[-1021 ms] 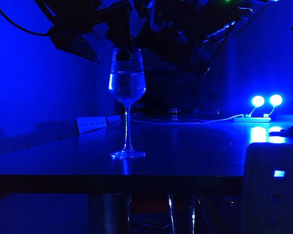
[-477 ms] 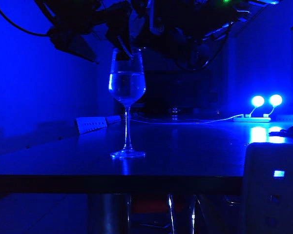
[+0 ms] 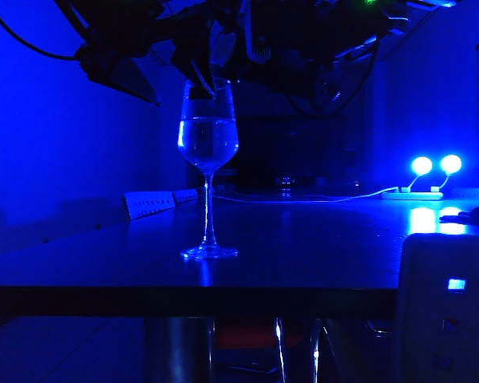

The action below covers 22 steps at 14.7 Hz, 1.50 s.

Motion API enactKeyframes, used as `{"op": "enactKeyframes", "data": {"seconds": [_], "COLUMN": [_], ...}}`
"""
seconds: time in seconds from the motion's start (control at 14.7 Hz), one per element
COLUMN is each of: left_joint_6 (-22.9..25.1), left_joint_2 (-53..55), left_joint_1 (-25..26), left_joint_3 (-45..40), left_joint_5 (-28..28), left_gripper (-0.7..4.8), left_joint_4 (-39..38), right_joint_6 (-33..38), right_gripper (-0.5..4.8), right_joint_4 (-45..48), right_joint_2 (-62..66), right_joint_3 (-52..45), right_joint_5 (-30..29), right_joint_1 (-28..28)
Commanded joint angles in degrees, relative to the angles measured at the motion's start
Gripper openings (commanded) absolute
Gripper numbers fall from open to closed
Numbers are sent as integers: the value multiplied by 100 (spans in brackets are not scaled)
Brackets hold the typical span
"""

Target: Pick up the black thermos cup, pour some water from it into the stemmed glass, and then put the thermos cup back on the table.

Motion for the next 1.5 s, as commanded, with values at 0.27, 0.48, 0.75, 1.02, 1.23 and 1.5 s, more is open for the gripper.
{"op": "enactKeyframes", "data": {"seconds": [0.27,0.48,0.75,1.02,1.23,1.5], "left_joint_6": [17,20,17,17,17,15], "left_joint_2": [-22,-24,-22,-22,-24,-22], "left_joint_1": [2,2,0,0,0,0], "left_joint_3": [20,20,20,20,20,20], "left_joint_5": [-33,-179,-181,-181,-181,-181], "left_gripper": [479,479,479,479,479,479], "left_joint_4": [-116,-103,-94,-94,-98,-98], "right_joint_6": [-208,-730,-933,-1279,-1279,-1537], "right_gripper": [84,84,84,84,84,84], "right_joint_4": [822,817,780,798,824,826], "right_joint_2": [-70,-70,-70,-70,-70,-70], "right_joint_3": [74,72,72,74,74,74], "right_joint_5": [-26,-26,-24,-42,-44,-42], "right_joint_1": [4,4,4,4,4,4]}}
